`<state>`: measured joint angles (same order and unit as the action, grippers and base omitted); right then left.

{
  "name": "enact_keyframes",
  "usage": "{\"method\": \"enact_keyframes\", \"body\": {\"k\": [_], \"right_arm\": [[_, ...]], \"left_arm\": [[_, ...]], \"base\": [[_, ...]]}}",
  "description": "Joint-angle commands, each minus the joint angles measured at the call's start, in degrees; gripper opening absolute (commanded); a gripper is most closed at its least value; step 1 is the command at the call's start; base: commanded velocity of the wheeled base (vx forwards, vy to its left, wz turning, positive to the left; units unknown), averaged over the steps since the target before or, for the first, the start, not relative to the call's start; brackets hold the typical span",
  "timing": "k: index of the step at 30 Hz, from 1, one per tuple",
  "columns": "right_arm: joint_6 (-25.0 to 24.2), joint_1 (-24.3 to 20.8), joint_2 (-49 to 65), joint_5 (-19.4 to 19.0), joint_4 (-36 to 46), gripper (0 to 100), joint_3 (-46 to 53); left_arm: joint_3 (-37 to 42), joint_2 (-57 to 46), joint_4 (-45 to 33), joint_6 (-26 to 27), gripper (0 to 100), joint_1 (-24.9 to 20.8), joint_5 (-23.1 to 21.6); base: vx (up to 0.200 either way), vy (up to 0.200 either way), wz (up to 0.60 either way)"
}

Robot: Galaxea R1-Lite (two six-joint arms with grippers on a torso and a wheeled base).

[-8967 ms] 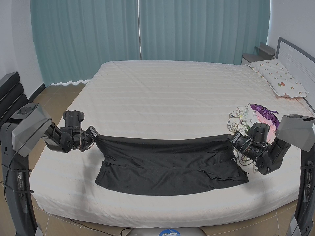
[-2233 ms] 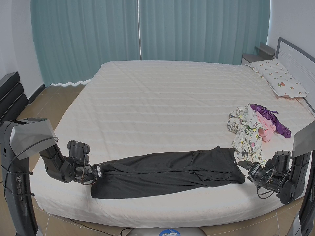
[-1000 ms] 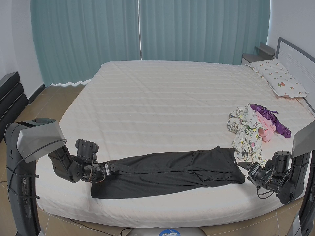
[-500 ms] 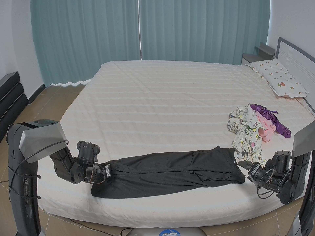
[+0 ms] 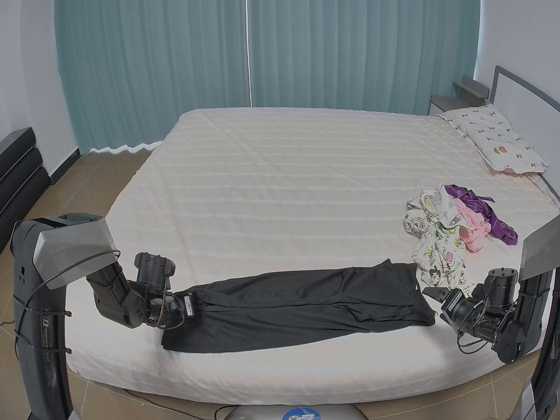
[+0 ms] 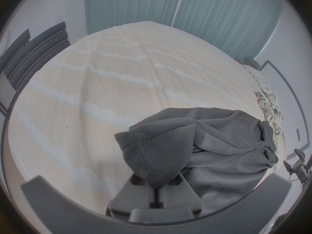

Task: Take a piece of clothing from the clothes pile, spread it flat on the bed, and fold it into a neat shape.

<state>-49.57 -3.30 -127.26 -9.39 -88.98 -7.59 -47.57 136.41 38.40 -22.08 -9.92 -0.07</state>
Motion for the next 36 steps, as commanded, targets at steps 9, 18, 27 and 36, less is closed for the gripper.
{"method": "enact_keyframes", "body": {"k": [9,18,27,36], "right_arm": [[0.0,-0.12,-0.01,-0.02,-1.02,100,-0.05],[0.0,-0.12,0.08,-0.02,-1.02,100,-0.23],[0.0,-0.12,0.08,-0.02,-1.02,100,-0.23],[0.0,-0.21,0.17,-0.02,-1.02,100,-0.23]], "left_arm": [[-2.0,-0.27,0.36,-0.86,0,-0.01,0.16],[-2.79,-1.76,-0.17,-1.83,0,-1.24,2.01],[-2.62,-6.77,-2.63,-2.0,0,-2.91,2.01],[-4.2,-10.2,-7.64,-3.15,0,-5.28,2.18]], "base": [[0.0,0.0,0.0],[0.0,-0.089,0.0],[0.0,-0.2,0.0],[0.0,-0.2,0.0]]}}
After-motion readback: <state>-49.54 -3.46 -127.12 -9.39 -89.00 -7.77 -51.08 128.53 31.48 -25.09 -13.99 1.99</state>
